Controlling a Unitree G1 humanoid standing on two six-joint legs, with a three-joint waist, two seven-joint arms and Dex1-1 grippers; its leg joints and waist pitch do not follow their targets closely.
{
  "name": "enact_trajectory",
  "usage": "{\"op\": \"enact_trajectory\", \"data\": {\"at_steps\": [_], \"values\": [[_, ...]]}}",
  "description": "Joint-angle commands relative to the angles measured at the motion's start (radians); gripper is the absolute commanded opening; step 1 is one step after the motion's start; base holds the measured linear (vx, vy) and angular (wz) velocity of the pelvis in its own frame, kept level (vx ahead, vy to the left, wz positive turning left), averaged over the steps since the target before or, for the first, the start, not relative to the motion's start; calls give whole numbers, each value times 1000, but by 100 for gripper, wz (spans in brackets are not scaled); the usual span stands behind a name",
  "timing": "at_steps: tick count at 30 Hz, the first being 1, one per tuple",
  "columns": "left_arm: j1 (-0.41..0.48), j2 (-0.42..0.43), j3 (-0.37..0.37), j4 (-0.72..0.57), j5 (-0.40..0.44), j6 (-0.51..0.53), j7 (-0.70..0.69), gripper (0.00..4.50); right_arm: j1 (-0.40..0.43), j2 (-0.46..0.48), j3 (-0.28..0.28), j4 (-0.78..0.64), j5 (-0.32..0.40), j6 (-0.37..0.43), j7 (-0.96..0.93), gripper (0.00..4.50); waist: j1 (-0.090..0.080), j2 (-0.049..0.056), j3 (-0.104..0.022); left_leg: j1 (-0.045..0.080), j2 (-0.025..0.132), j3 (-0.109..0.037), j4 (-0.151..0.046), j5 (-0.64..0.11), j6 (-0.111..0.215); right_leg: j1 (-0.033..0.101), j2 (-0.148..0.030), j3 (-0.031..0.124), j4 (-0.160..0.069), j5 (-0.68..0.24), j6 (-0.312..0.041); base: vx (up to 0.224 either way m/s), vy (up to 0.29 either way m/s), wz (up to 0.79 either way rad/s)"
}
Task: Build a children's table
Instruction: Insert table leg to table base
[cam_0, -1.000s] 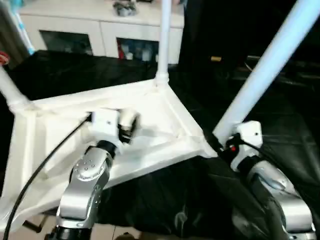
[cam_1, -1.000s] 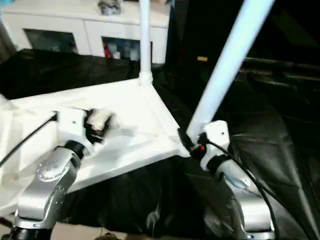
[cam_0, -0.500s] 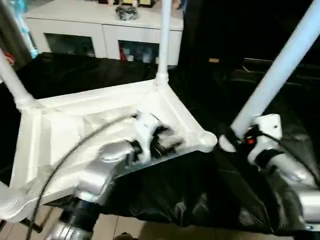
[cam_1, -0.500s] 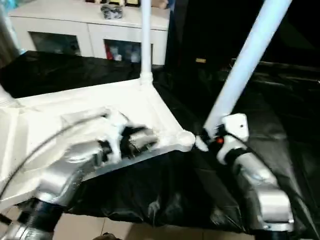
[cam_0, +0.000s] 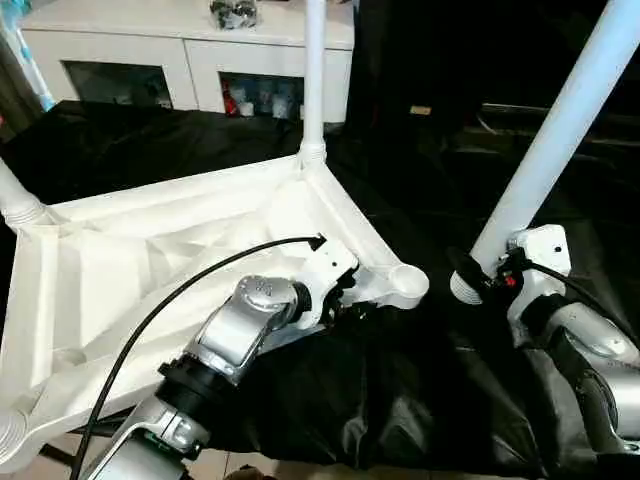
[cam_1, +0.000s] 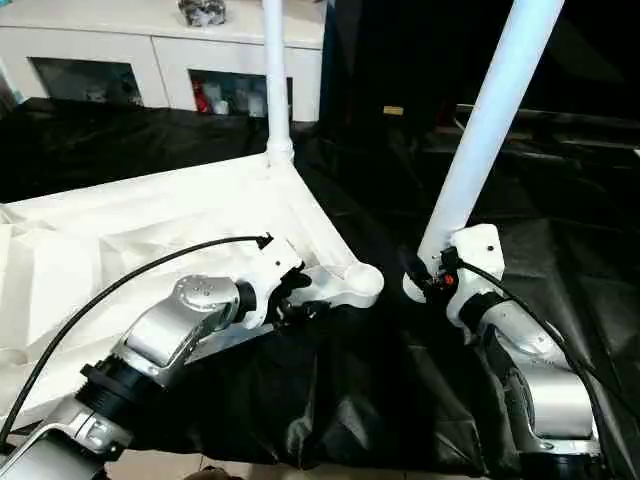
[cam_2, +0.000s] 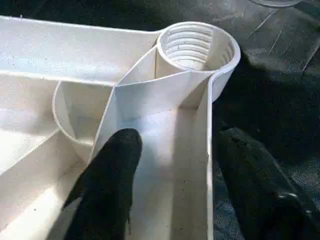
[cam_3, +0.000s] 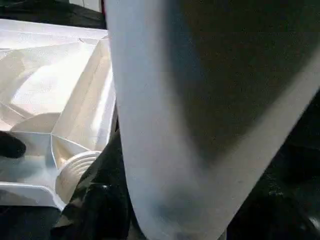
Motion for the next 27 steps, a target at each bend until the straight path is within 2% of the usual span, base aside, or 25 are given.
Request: {"op": "enact_trajectory", "data": {"at_steps": [1,3,6,8,13,23,27], "values": [[-14,7,-5,9,10,22,-1,243,-12,-3,-12,0,10,0,-1,191,6,-6,-59,26,85,-31,-82,-91,83,35,-61,23,-54,85,-310,0,0,0],[-12,9,0,-3,11,29,-11,233,-11,-3,-15,0,10,0,-3,191,5,-5,-55,30,88,-30,-89,-156,60,33,-62,25,-63,0,-302,0,0,0],[-4,23,2,-27,6,44,-30,204,-10,-2,-16,1,8,0,-5,191,3,-5,-50,30,89,-31,-96,-209,32,30,-62,26,-70,-81,-280,0,0,0],[4,38,-8,-45,10,46,-43,178,-11,-1,-16,2,8,0,-6,191,2,-7,-50,30,89,-31,-98,-221,18,29,-63,27,-72,-102,-268,0,0,0],[14,52,-24,-56,16,60,-61,141,-13,3,-9,5,5,-2,-7,191,1,-6,-48,29,89,-31,-101,-230,4,26,-62,27,-73,-110,-254,0,0,0],[17,68,-48,-48,38,55,-85,43,-21,4,1,6,7,-1,3,191,1,-5,-50,27,89,-31,-101,-205,13,27,-62,28,-71,-64,-258,0,0,0],[17,78,-56,-49,44,55,-106,8,-38,4,7,15,21,6,27,191,-1,-5,-47,28,89,-31,-104,-240,4,25,-63,28,-76,-111,-255,0,0,0]]}}
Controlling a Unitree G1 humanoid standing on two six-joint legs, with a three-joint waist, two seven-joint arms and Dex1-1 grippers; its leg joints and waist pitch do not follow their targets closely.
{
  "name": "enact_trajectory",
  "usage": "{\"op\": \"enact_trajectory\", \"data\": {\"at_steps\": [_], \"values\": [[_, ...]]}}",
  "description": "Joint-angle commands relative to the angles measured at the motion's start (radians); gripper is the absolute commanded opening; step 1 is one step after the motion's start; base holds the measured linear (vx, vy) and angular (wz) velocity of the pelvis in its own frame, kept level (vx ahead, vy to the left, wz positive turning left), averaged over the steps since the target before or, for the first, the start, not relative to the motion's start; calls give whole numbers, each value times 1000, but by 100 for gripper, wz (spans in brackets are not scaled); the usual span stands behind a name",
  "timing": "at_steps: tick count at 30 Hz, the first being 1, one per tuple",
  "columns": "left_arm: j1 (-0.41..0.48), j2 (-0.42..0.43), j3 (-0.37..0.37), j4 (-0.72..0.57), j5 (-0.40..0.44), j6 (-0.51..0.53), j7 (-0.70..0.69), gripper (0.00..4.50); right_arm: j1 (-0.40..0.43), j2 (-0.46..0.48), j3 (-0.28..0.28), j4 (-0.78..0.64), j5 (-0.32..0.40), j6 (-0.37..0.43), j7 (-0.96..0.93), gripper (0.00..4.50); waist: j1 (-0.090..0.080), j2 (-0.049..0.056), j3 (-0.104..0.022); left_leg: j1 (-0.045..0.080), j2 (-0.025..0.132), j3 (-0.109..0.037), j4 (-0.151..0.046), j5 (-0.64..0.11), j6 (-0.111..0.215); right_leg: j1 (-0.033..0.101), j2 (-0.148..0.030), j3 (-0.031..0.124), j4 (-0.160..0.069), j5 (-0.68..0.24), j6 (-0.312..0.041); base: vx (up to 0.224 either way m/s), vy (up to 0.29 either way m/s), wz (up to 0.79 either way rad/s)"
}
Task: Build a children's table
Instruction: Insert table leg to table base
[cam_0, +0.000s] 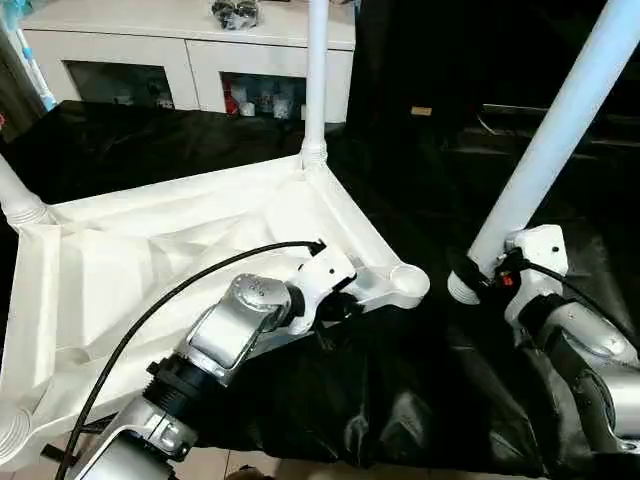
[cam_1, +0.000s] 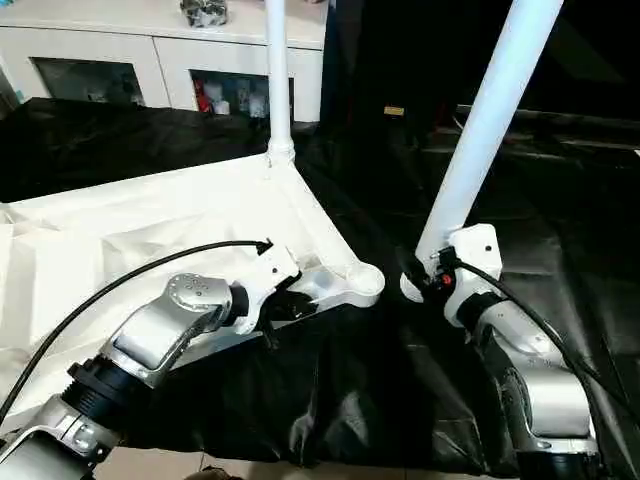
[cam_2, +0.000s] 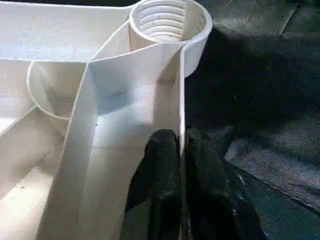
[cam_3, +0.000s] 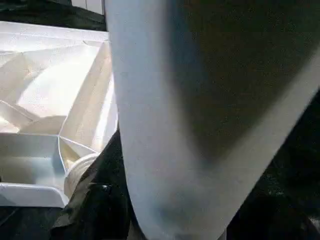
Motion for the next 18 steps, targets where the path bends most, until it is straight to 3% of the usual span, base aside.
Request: {"op": "enact_trajectory", "data": {"at_steps": [1,6,10,14,18], "values": [[8,18,-21,14,19,11,-15,4,-26,-3,6,9,26,8,22,191,3,-6,-47,26,86,-37,-102,-242,6,24,-63,28,-73,-121,-251,0,0,0],[19,54,-51,-4,19,9,-83,0,-56,-8,16,13,117,62,133,191,3,-4,-47,28,87,-37,-103,-250,5,22,-63,29,-75,-137,-248,0,0,0],[25,86,-51,-12,9,-26,-133,0,-60,-37,46,4,178,91,264,191,8,-5,-51,26,88,-35,-101,-194,29,27,-64,28,-67,-52,-266,0,0,0],[28,115,-15,-11,-16,-82,-171,0,-54,-71,87,23,187,89,367,191,14,-8,-49,25,90,-33,-100,-186,41,27,-65,27,-68,-57,-280,0,0,0],[29,148,15,-13,-44,-108,-221,0,-66,-79,110,73,158,71,379,191,12,-7,-48,27,89,-33,-105,-218,19,24,-65,26,-70,-119,-279,0,0,0]]}}
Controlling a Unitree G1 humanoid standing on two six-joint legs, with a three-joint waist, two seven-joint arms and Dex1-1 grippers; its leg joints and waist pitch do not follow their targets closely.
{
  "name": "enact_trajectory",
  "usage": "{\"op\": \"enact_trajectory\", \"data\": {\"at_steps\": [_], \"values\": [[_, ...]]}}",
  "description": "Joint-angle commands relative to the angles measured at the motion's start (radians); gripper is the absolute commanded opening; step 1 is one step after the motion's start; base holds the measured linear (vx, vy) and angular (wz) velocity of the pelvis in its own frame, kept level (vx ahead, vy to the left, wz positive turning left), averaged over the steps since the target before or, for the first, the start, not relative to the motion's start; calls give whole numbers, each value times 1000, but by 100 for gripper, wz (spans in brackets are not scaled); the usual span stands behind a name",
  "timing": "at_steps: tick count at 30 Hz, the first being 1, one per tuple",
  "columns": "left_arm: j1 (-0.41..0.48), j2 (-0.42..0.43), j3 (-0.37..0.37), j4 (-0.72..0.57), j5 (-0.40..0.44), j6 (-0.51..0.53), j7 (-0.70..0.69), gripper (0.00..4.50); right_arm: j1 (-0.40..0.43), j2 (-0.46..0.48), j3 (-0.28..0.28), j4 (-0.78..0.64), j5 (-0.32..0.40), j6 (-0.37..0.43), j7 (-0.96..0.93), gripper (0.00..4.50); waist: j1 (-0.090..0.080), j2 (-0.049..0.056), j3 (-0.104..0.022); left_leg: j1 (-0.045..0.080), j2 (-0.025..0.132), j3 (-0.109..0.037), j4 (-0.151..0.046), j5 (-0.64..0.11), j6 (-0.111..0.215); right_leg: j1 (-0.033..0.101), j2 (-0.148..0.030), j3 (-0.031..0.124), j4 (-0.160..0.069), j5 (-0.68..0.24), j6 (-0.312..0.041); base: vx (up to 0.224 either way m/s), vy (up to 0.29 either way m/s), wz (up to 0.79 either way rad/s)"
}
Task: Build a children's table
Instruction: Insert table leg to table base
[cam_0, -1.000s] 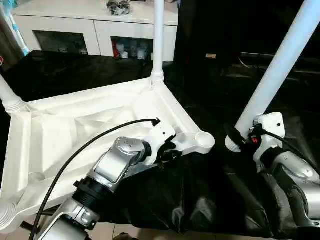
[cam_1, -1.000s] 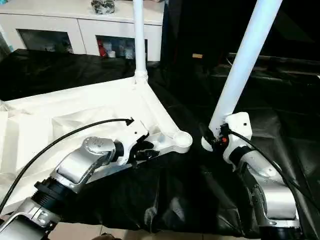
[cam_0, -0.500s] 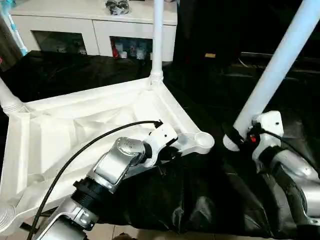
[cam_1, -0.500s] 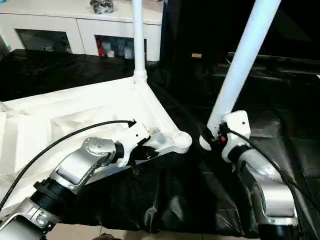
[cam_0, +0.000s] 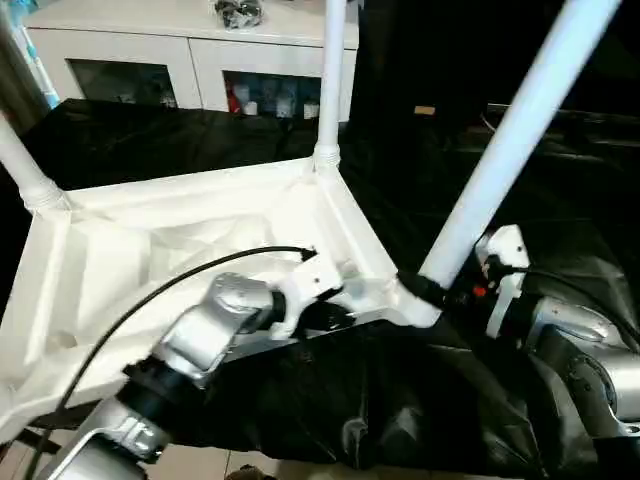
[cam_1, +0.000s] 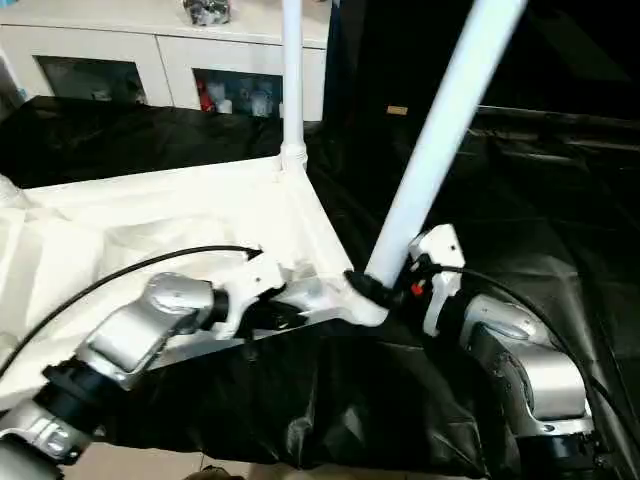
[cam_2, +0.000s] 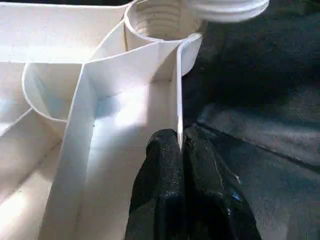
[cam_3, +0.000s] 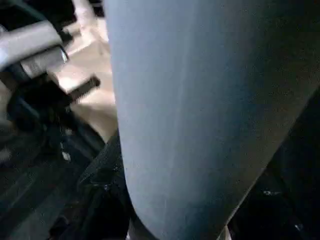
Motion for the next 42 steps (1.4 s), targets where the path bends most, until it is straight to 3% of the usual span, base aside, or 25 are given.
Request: {"op": "enact_trajectory", "data": {"at_steps": [1,7,13,22,24,28,32,42], "values": [[8,27,26,6,-12,-8,-39,0,-19,-9,2,24,-17,-16,4,191,4,-3,-48,27,89,-34,-96,-228,14,23,-64,28,-70,-128,-278,0,0,0],[14,61,27,-3,-27,-41,-95,0,-53,-5,18,88,-34,-41,17,191,2,-4,-51,27,88,-31,-95,-213,10,22,-64,29,-65,-96,-281,0,0,0],[15,67,26,-4,-32,-47,-119,0,-80,-3,52,138,-43,-45,53,191,4,-7,-53,26,88,-28,-89,-150,44,25,-64,27,-57,-28,-304,0,0,0],[4,53,27,15,-22,-46,-109,0,-96,-10,103,136,-39,-25,130,191,8,-10,-52,28,90,-27,-90,-175,39,25,-65,28,-60,-68,-303,0,0,0],[1,49,28,12,-24,-44,-109,0,-108,-7,115,173,-72,-62,117,191,11,-9,-53,29,91,-26,-90,-171,35,23,-66,28,-59,-68,-303,0,0,0],[1,47,27,9,-27,-43,-114,0,-128,9,109,218,-86,-89,103,191,15,-10,-53,30,90,-24,-89,-169,30,23,-65,28,-59,-66,-304,0,0,0],[-3,42,27,12,-27,-42,-115,0,-143,25,118,247,-95,-102,104,191,20,-12,-56,29,89,-22,-85,-130,46,25,-64,27,-53,-18,-308,0,0,0],[-2,34,34,13,-24,-37,-105,0,-144,45,111,295,-78,-114,122,191,20,-13,-55,31,91,-19,-88,-160,36,23,-63,28,-57,-60,-299,0,0,0]]}}
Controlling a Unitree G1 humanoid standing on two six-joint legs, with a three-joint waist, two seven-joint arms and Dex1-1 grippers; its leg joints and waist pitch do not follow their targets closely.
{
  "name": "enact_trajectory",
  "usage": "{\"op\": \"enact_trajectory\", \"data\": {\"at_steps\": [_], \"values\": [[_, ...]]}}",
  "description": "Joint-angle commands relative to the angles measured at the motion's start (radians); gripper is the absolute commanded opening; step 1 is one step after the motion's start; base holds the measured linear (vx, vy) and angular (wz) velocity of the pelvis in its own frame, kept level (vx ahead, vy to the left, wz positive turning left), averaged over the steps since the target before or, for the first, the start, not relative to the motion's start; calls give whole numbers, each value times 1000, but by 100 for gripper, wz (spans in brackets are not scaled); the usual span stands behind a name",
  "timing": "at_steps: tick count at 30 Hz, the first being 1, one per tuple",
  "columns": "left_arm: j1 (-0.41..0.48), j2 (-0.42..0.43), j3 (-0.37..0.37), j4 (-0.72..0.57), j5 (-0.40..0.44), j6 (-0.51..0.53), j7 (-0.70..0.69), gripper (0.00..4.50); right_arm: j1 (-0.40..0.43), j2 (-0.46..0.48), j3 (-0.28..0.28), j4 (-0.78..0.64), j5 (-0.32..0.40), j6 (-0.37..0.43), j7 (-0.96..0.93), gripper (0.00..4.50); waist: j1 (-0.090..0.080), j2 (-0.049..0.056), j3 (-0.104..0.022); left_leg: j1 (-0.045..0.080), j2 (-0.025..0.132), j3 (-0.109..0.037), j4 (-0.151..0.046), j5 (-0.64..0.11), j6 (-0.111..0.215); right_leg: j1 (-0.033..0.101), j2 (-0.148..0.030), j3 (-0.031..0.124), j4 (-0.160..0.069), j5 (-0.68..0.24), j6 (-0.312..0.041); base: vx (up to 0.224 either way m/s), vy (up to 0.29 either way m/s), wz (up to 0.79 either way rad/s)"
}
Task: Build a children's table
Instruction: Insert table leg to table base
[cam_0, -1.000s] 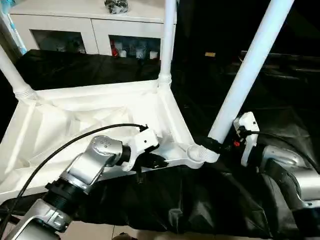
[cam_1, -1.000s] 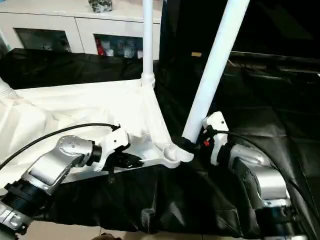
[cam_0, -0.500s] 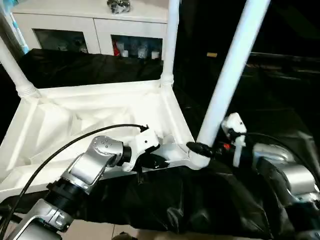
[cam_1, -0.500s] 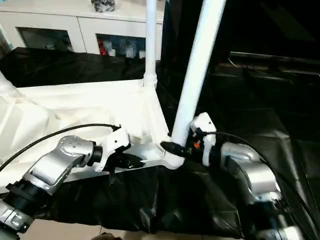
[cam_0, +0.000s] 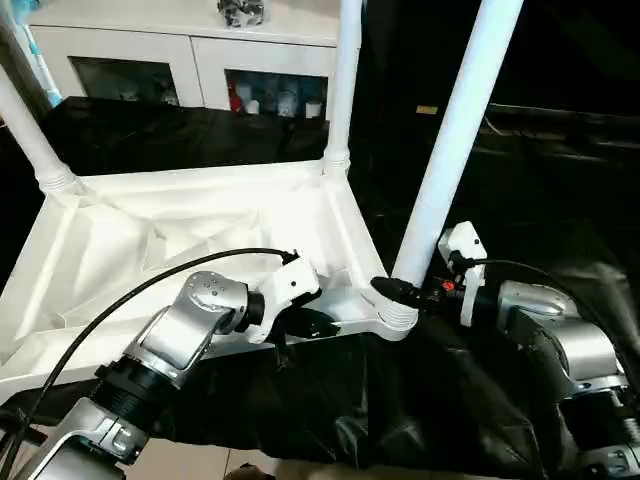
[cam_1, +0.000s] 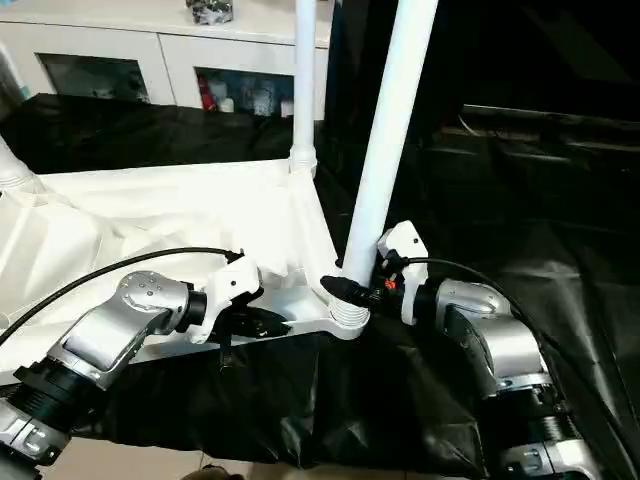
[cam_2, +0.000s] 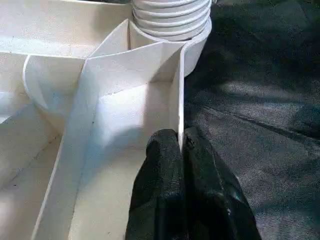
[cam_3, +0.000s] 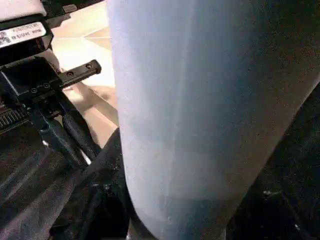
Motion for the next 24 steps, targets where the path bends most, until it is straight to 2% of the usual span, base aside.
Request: {"op": "enact_trajectory", "data": {"at_steps": [1,8,10,12,15,17,19,20,23,24], "values": [[-14,-11,21,1,-8,4,-1,0,23,14,-2,43,0,12,-3,191,2,-4,-55,30,85,-31,-85,-164,36,26,-64,27,-58,-61,-298,0,0,0],[-22,-19,28,9,-10,8,7,0,61,60,-69,75,38,-28,-51,191,3,-4,-55,30,87,-26,-88,-190,20,25,-64,27,-61,-74,-295,0,0,0],[-27,-22,30,16,-10,7,11,0,82,86,-97,94,50,-61,-75,191,2,-1,-54,31,88,-26,-90,-204,12,24,-65,27,-63,-95,-291,0,0,0],[-32,-27,34,23,-7,5,22,0,113,107,-114,99,66,-85,-79,191,2,-2,-52,33,88,-26,-93,-235,-1,21,-64,28,-68,-133,-282,0,0,0],[-36,-30,37,29,-5,3,28,0,138,122,-122,95,74,-101,-77,191,2,-1,-51,36,90,-27,-98,-271,-16,18,-64,29,-74,-176,-264,0,0,0],[-38,-31,38,32,-4,2,30,0,158,136,-134,93,79,-117,-77,191,3,1,-50,34,89,-28,-99,-273,-20,18,-65,29,-75,-183,-257,0,0,0],[-39,-32,39,34,-4,2,31,0,165,142,-140,94,83,-124,-78,191,3,0,-51,34,89,-28,-100,-271,-18,17,-64,30,-75,-174,-257,0,0,0],[-40,-34,40,38,-3,1,34,0,180,151,-154,93,86,-147,-88,191,4,2,-51,34,89,-27,-100,-264,-18,17,-64,30,-75,-159,-257,0,0,0],[-43,-38,40,45,-1,-1,36,0,198,161,-167,87,80,-188,-101,191,5,1,-50,33,89,-28,-101,-269,-14,18,-64,29,-75,-162,-259,0,0,0],[-46,-40,41,50,1,-3,38,0,207,165,-174,78,76,-209,-112,191,5,4,-49,35,90,-27,-102,-281,-18,14,-64,30,-78,-173,-256,0,0,0]]}}
